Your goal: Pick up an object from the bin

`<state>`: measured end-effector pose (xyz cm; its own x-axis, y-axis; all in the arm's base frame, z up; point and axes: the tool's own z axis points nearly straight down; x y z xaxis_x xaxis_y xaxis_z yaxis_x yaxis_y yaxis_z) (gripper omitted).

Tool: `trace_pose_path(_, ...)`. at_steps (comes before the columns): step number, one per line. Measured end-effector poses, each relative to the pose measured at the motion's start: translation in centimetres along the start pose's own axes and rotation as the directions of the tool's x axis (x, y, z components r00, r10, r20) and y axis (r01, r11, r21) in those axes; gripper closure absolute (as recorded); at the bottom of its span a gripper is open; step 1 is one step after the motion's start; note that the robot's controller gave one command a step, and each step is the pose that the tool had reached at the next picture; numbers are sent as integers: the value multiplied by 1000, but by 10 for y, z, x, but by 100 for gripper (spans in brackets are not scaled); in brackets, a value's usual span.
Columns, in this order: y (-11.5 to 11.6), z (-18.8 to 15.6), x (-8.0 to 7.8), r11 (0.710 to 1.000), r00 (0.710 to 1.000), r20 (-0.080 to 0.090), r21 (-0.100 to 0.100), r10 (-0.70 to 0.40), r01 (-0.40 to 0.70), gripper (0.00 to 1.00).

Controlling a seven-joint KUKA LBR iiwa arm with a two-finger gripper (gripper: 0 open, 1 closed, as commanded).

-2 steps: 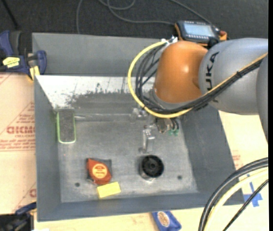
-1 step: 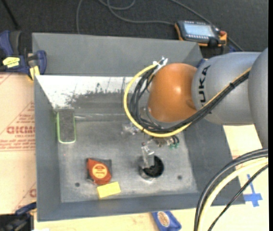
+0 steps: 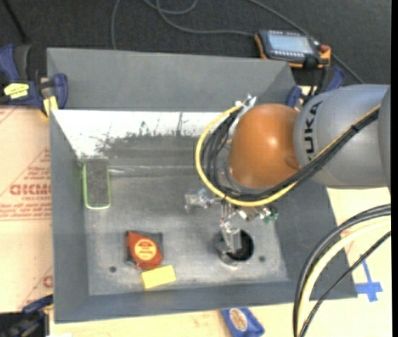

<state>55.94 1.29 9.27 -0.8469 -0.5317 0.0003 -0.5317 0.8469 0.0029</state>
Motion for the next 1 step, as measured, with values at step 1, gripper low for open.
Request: trace_pose_path(1,-14,0,16,999,999,4,3,37,-37,0)
